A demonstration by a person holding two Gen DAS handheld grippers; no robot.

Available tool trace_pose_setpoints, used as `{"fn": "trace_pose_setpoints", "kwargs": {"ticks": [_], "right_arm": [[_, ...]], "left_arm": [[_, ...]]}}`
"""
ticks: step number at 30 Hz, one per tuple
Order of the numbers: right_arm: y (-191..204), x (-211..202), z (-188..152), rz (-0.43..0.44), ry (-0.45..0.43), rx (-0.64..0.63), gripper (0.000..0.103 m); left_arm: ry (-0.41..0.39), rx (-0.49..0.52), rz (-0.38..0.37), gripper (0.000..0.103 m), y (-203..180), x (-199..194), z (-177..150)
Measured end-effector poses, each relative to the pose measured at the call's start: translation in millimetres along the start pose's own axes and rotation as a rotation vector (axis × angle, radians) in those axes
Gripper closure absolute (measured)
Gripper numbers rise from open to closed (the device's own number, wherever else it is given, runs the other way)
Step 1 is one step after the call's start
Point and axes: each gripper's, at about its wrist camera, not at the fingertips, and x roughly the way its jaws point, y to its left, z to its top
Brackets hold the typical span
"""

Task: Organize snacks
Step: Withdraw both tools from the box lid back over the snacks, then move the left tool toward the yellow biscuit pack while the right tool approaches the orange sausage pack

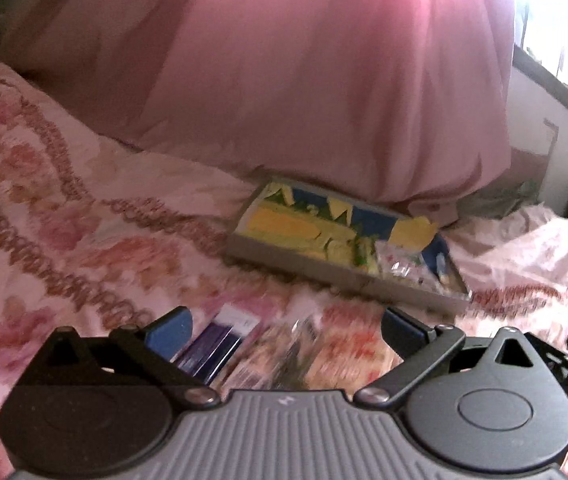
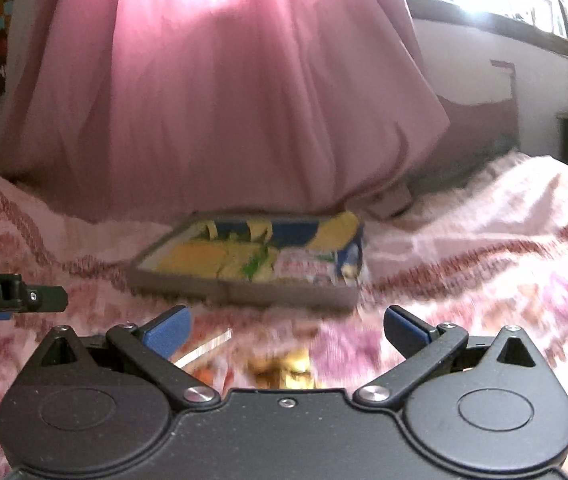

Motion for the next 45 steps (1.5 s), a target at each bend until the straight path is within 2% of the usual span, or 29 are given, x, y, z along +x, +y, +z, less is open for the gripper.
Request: {"fn": "trace_pose_setpoints", "kwargs": {"ticks": [4, 8, 11, 21, 26, 34, 41, 45], "right_arm": [[13.1, -12.5, -15.4, 0.007, 0.064, -0.024, 0.001], [23.7, -18.8, -22.6, -0.003, 0.100, -0.041, 0.001], [29.3, -17.3, -29.6, -0.012, 0.154, -0.052, 0.001], [34.9, 1.6, -39.0, -0.017, 0.267, -0.083, 0.001], [33.7, 4.1, -39.1, -0.013, 0.273, -0.076, 0.001], [29.1, 6.2, -38.3, -0.017, 0.276, -0.048, 0.001], [27.3, 4.7, -37.5, -0.028, 0.253, -0.037, 0.001], [26.5, 5.3, -37.0, -0.031, 0.250, -0.033, 0.001]], "left_arm": [[0.021, 0.077, 0.003, 0.000, 7.3, -15.8, -22.5], [0.048, 0.214, -0.030, 0.000, 5.8, -25.4, -46.4], [0.064, 0.276, -0.040, 0.000, 2.8, -27.9, -54.8], [0.159, 0.206, -0.045, 0.000, 14.6, -15.9, -61.9], [0.189, 0.200, -0.046, 0.000, 15.5, -12.4, -66.7], [0.184, 0.189, -0.050, 0.000, 12.5, -10.2, -67.7], [0.169, 0.244, -0.085, 0.000, 2.3, -10.7, -70.5], [0.175, 0.261, -0.079, 0.000, -2.2, -8.5, -72.7]]}}
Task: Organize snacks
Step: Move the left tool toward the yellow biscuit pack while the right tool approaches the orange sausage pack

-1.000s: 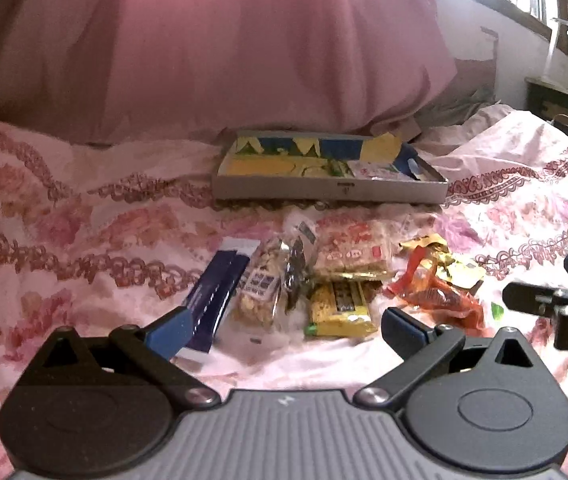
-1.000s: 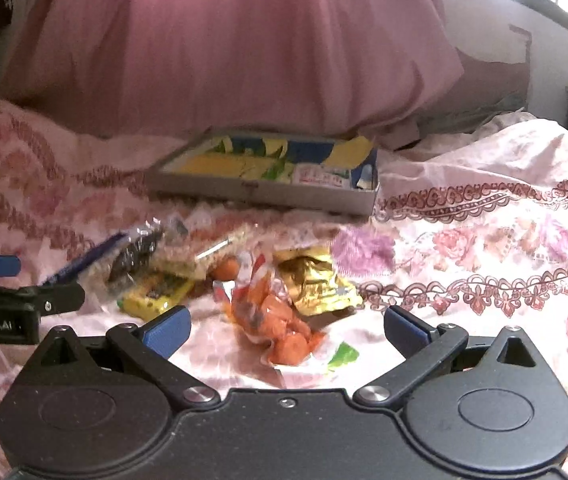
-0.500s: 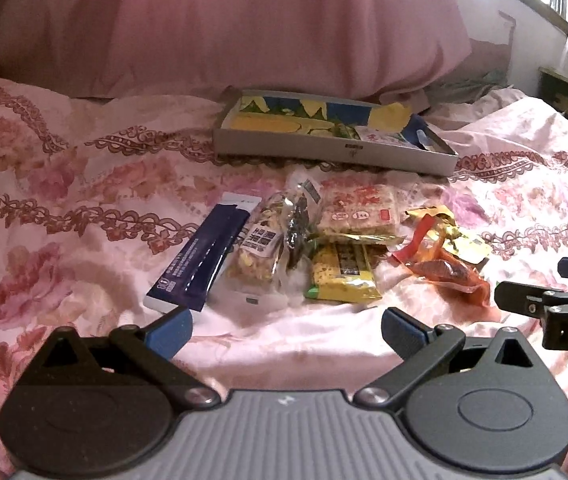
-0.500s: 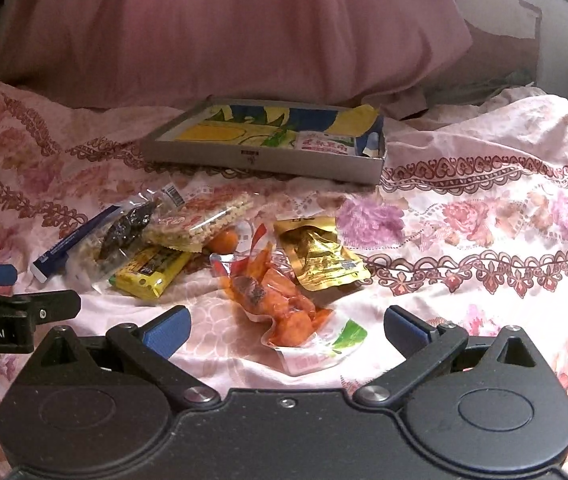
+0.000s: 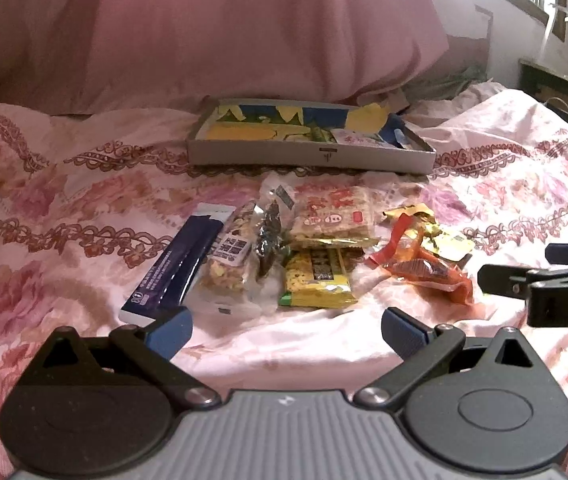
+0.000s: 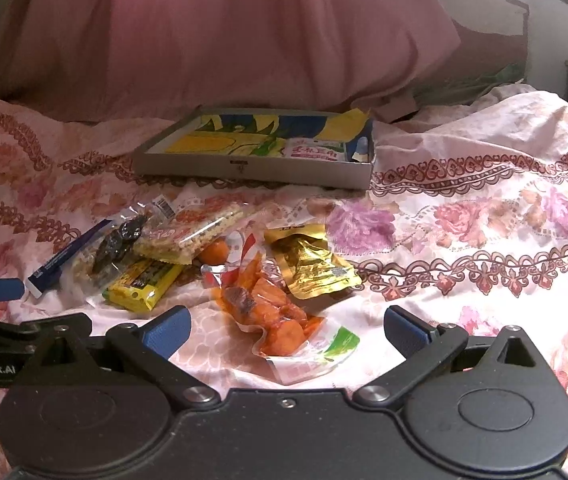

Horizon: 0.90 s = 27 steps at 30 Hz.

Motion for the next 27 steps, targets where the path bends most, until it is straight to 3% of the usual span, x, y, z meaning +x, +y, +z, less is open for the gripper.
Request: {"fn": "trace_pose_setpoints", "kwargs": {"ticks": [14, 22, 27], "right_arm": [[-6.4, 12.9, 7.6, 0.025, 0.045, 0.041, 0.001], [-18.9, 33.7, 18.3, 0.108, 0.084, 0.083, 0.001], [-26.3, 48.6, 28.6, 0.147, 0.079, 0.020, 0.001]], "left_arm": [[0.013, 0.051, 0.001, 0.000, -7.0, 4.9, -2.0], [0.006, 0.064, -0.041, 0.000, -12.5, 10.8, 6.7], [0.009, 0.064, -0.062, 0.000, -14.8, 21.4, 16.1]]}}
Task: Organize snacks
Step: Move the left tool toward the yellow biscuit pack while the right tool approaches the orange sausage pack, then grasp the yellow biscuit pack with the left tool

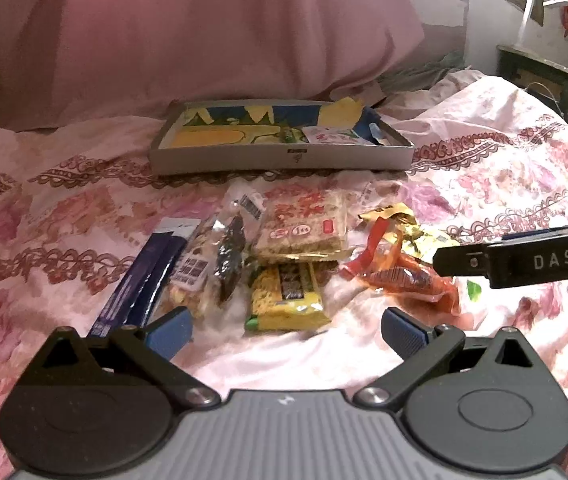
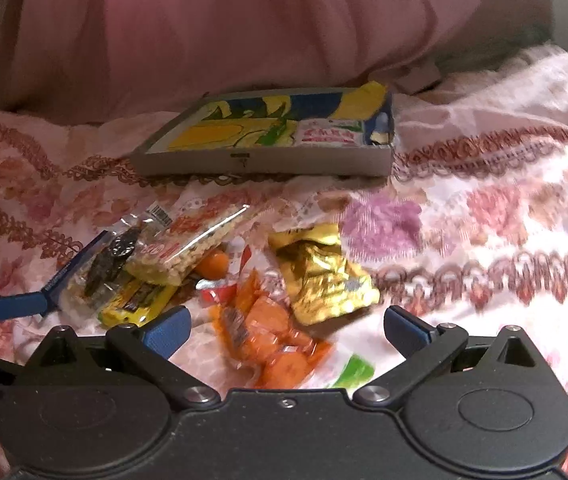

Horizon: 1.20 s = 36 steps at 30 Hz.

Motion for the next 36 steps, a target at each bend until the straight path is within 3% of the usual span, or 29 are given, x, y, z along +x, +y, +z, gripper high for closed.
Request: {"fn": "trace_pose_setpoints", "kwargs": {"ticks": [6, 21, 27, 33, 36], "right_arm": [[-11.6, 17.5, 5.1, 0.152, 0.073, -0.057, 0.002], [-13.1, 42.9, -5.6, 0.189, 0.189, -0.042, 0.008], [-12.8, 44.0, -6.1, 0.185, 0.192, -0.051, 0.008], [-14.1, 43.0, -6.5, 0.182, 0.186, -0.052, 0.010], [-13.0, 40.0, -5.5, 0.199, 0.164, -0.057, 0.018]], "left_arm": [[0.013, -0.002, -0.064, 0.001, -0.7, 9.6, 7.8], [0.054, -0.056, -0.189, 0.002, -1.9, 22.5, 18.5], [0.151, -0.217, -0.243, 0.003, 8.6, 35.0, 20.3], [0.140, -0.244, -0.172, 0.003, 14.8, 45.2, 21.7], [0.166, -0.197, -0.133, 0.003, 14.9, 55.2, 27.0]]}}
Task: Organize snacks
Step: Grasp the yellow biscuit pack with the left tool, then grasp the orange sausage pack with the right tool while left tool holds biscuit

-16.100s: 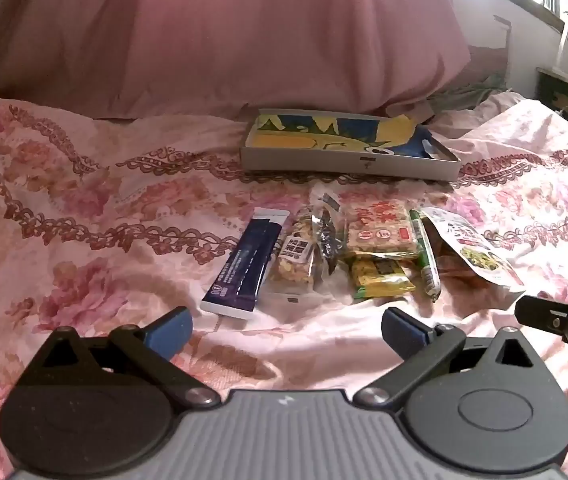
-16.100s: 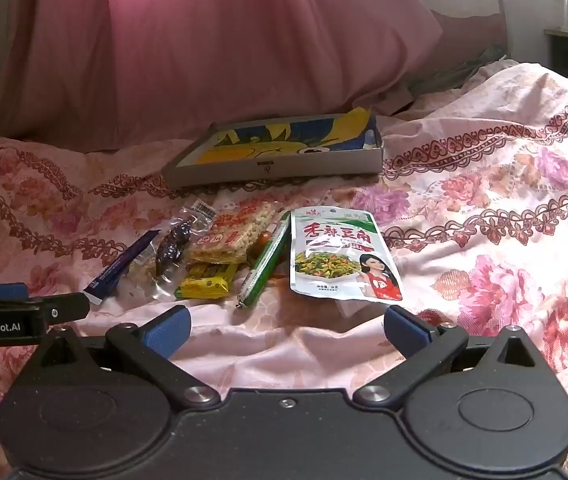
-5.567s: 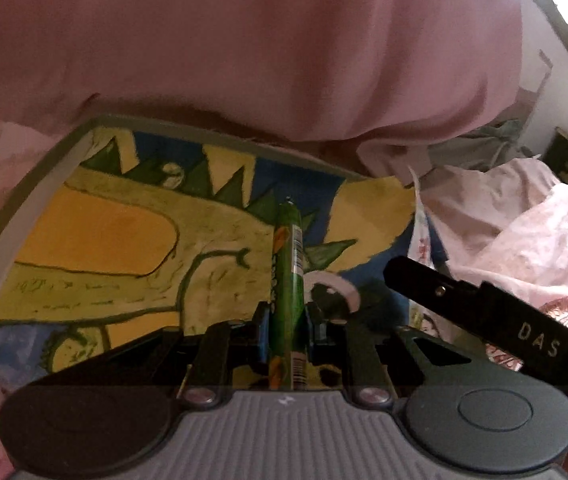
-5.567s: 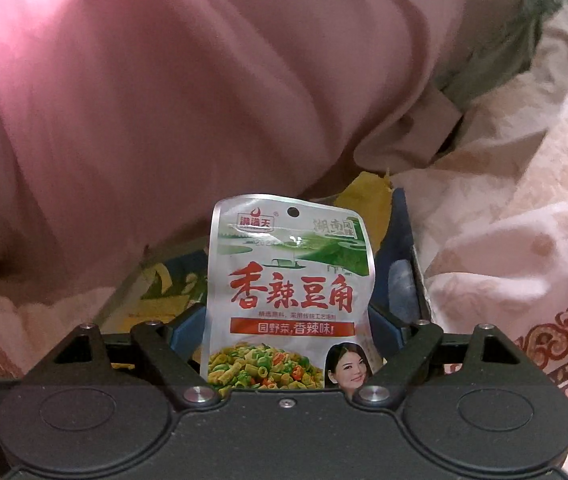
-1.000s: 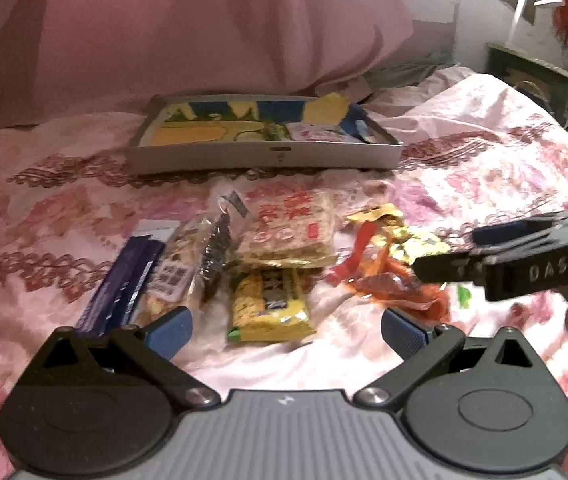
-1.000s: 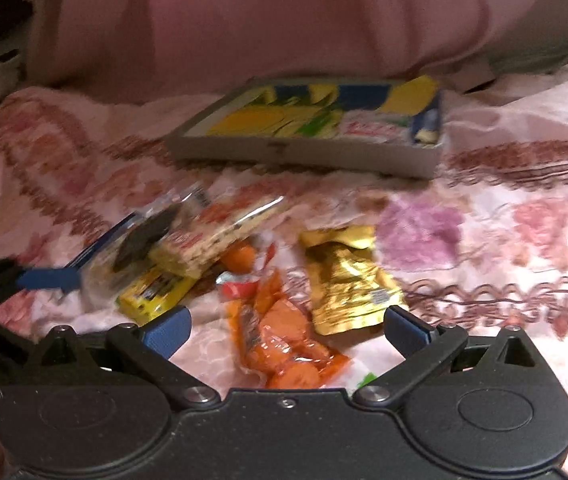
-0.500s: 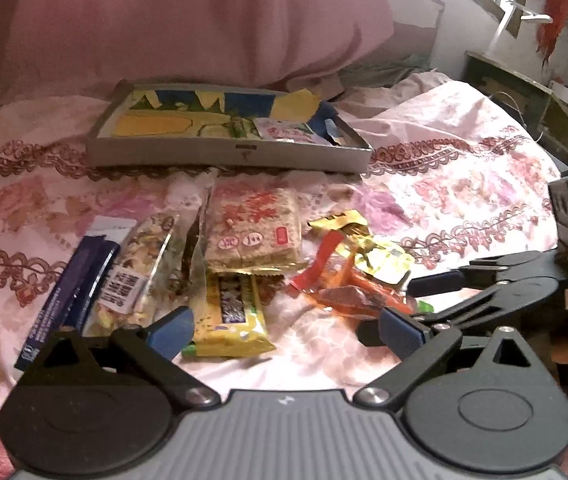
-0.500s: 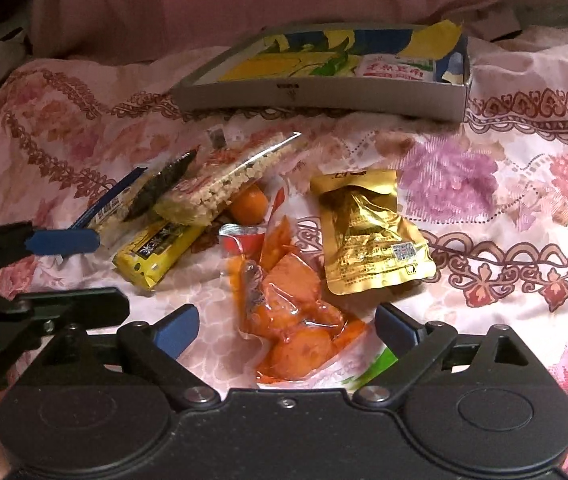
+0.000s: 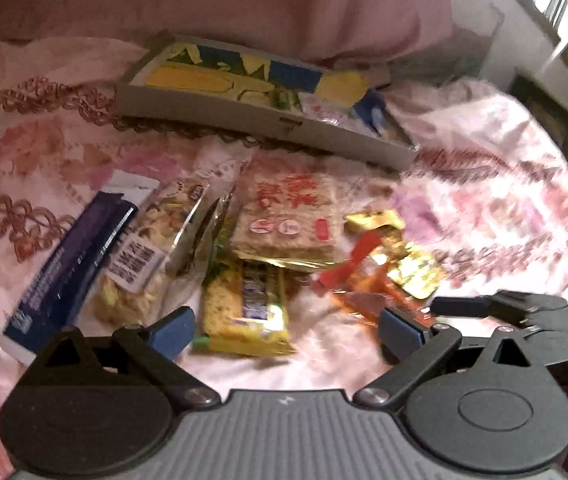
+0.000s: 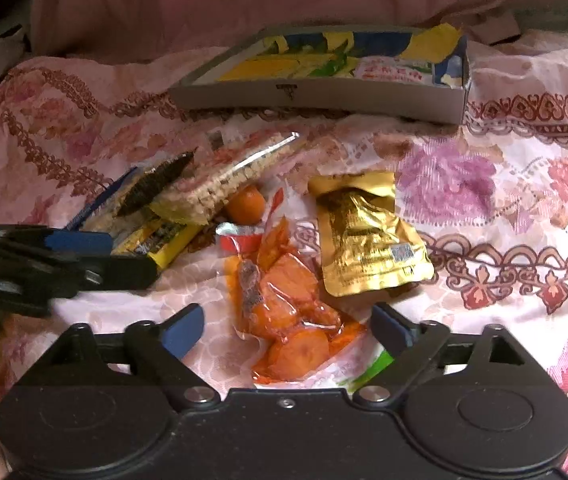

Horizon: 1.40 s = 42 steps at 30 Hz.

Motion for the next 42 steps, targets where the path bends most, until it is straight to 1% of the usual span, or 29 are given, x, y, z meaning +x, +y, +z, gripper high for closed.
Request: {"fn": "trace_pose_setpoints", "kwargs": {"ticks": [2, 3, 5, 8, 11, 13, 18, 20, 21, 22, 23, 24, 25, 26, 29, 30, 31, 38, 42], "right_arm": [[3.3, 1.5, 0.2, 0.006, 0.002, -0.013, 0.020], [4.6, 3.0, 0.1, 0.007, 0.006, -0.021, 0.022], [7.7, 5.5, 0.4, -0.003, 0.008, -0.032, 0.022], [6.4, 9.2, 1.1, -0.005, 0.007, -0.029, 0.022], [8.5, 11.5, 1.1, -0.017, 0.002, -0.039, 0.022], [13.1, 13.2, 0.1, -0.032, 0.004, -0.069, 0.022], [19.3, 17.5, -1.7, -0.057, 0.007, -0.112, 0.022], [19.8, 17.8, -2.0, -0.064, 0.007, -0.116, 0.024], [20.2, 17.6, -2.2, -0.068, 0.006, -0.118, 0.027], [20.5, 17.3, -2.2, -0.075, 0.004, -0.123, 0.032], [20.5, 17.1, -2.0, -0.079, 0.002, -0.125, 0.034], [20.1, 16.7, -1.6, -0.080, 0.001, -0.124, 0.039], [19.5, 16.2, -1.2, -0.081, -0.002, -0.121, 0.045], [19.3, 15.5, -1.1, -0.082, -0.004, -0.119, 0.048], [20.5, 14.5, -1.5, -0.087, -0.009, -0.127, 0.052], [21.4, 14.0, -1.5, -0.090, -0.011, -0.133, 0.055], [22.4, 13.3, -1.7, -0.093, -0.016, -0.137, 0.060], [28.6, 9.7, -2.6, -0.119, -0.041, -0.165, 0.062], [30.8, 6.6, -3.0, -0.137, -0.059, -0.175, 0.063]], "left_arm": [[0.043, 0.038, 0.036, 0.008, 0.3, 10.6, 4.6], [0.061, 0.038, 0.040, 0.010, 2.3, 15.5, 6.8], [0.085, 0.022, 0.034, 0.011, 6.2, 21.1, 10.0], [0.092, 0.018, 0.029, 0.011, 6.7, 25.5, 14.1], [0.096, 0.038, 0.038, 0.015, 4.1, 32.4, 19.2], [0.098, 0.056, 0.058, 0.020, 2.0, 37.6, 21.6], [0.108, 0.083, 0.107, 0.028, -4.8, 45.0, 24.0], [0.108, 0.100, 0.127, 0.034, -5.3, 44.8, 22.4], [0.106, 0.111, 0.132, 0.039, -4.7, 44.3, 21.8], [0.105, 0.117, 0.131, 0.044, -3.8, 43.0, 21.2], [0.103, 0.119, 0.127, 0.046, -2.7, 41.6, 20.8], [0.103, 0.117, 0.121, 0.050, -1.2, 40.0, 20.7], [0.104, 0.111, 0.112, 0.050, 0.5, 38.4, 20.9], [0.107, 0.102, 0.104, 0.050, 2.4, 37.1, 21.2], [0.114, 0.081, 0.084, 0.050, 6.0, 31.7, 19.7], [0.116, 0.080, 0.080, 0.050, 6.0, 29.4, 18.4], [0.119, 0.077, 0.076, 0.050, 5.9, 26.8, 16.7], [0.135, 0.045, 0.019, 0.051, 2.8, 3.6, 3.1], [0.147, -0.014, -0.019, 0.051, 7.6, -6.8, -1.7]]}}
